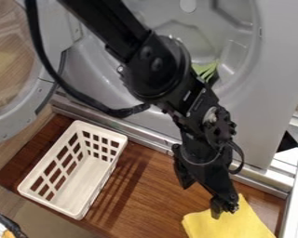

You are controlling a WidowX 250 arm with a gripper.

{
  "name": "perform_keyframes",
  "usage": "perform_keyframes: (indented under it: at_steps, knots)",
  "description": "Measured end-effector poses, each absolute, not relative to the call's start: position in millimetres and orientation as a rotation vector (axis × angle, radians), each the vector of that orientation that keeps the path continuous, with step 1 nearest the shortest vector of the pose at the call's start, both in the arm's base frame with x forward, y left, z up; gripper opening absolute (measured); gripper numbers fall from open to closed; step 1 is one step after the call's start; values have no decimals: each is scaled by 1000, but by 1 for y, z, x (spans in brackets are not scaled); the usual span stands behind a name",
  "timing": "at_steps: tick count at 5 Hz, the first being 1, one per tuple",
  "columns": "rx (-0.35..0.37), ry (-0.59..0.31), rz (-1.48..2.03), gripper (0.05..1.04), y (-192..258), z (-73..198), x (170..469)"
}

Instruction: Move the yellow cloth to the right side of the white basket

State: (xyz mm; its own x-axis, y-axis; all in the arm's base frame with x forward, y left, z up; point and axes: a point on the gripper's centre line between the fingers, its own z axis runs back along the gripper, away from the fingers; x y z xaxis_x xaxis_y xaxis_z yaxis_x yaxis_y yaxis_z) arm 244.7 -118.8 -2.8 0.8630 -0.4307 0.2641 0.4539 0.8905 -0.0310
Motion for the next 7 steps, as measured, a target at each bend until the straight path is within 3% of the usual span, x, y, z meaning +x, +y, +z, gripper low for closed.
perform_keyframes:
  at_steps: [2, 4, 7]
  knots:
    - [-72, -185, -521, 999, -128, -27, 231]
    - [-104, -148, -586, 999, -148, -55, 222]
    - [-84, -164, -619, 1000, -156, -76, 225]
